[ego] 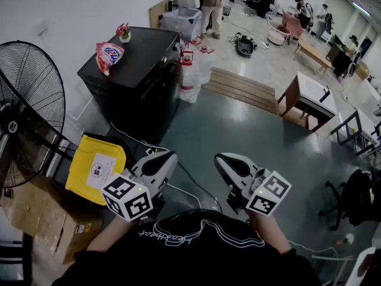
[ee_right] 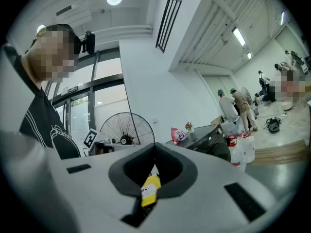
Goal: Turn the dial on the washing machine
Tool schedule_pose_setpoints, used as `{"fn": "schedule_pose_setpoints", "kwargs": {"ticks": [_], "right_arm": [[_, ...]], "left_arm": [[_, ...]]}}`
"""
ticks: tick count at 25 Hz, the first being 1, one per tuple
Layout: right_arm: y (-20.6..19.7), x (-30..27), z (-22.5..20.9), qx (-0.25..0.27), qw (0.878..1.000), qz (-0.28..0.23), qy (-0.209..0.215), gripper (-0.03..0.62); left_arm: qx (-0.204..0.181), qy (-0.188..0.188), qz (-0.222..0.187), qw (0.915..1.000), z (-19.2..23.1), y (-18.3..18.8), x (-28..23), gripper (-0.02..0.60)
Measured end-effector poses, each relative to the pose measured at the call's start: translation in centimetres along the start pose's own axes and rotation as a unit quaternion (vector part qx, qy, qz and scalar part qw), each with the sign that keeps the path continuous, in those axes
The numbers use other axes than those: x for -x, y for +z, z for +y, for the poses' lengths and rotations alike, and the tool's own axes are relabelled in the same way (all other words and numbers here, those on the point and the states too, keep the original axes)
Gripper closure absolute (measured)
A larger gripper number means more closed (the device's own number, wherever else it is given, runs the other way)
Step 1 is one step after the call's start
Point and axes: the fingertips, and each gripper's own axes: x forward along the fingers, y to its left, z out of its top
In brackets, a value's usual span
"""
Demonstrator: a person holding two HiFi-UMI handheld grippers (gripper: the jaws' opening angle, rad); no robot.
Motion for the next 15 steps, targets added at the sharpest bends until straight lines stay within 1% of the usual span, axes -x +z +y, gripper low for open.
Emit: {"fn": "schedule_pose_setpoints", "kwargs": {"ticks": [9, 15], "right_arm": [[-0.6, 1.3, 0.1, 0.001, 1.000, 0.000, -0.015, 0.589], [-0.3, 2.2, -0.3, 0.006, 1.000, -0.005, -0.027, 0.589]], "left_arm": [[-0.002, -0.009, -0.004, 0.9999, -0.9, -0.1, 0.3, 0.575], [-0.011, -0.018, -0.004, 0.9998, -1.6, 0.2, -0.3, 0.575]]}}
